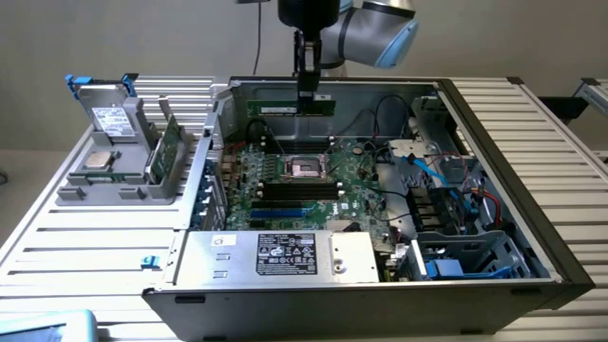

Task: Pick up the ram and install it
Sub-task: 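Insert the ram into the slot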

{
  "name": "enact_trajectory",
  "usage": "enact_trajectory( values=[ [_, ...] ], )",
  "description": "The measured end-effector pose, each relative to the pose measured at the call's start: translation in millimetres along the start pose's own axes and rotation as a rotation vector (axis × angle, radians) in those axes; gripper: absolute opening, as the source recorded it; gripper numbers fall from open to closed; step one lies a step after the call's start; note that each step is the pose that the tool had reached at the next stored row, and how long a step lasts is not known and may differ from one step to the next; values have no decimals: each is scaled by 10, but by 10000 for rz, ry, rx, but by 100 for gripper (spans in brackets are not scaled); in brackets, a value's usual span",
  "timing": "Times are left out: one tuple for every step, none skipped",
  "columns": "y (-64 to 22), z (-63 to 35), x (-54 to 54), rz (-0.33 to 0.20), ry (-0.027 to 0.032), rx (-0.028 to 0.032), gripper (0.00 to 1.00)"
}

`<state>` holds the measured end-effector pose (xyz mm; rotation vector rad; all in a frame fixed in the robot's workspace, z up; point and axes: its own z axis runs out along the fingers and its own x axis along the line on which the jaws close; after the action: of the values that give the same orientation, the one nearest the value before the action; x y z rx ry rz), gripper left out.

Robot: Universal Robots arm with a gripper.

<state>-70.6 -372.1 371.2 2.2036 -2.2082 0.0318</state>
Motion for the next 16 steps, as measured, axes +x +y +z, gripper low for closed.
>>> enact_trajectory(
  values=[
    [-1, 17, -1, -11, 1, 0, 13],
    [-2, 36, -1, -23, 2, 1, 13],
    [-4, 54, -2, -41, 4, 2, 13],
    [-7, 73, -2, -65, 10, 3, 13],
    [-8, 90, -3, -89, 22, 3, 13],
    [-9, 102, -3, -107, 40, 3, 13],
    [-11, 114, -4, -122, 66, 3, 13],
    [-12, 126, -4, -135, 94, 3, 13],
    [-13, 136, -4, -145, 121, 4, 13],
    [-14, 146, -5, -151, 154, 4, 13],
    [-14, 156, -5, -158, 185, 4, 13],
    [-15, 168, -5, -164, 205, 5, 13],
    [-15, 182, -4, -166, 218, 5, 13],
    [-15, 196, -3, -169, 221, 5, 13],
    [-15, 214, -1, -173, 223, 5, 13],
    [-16, 232, 2, -177, 224, 5, 13]
  ],
)
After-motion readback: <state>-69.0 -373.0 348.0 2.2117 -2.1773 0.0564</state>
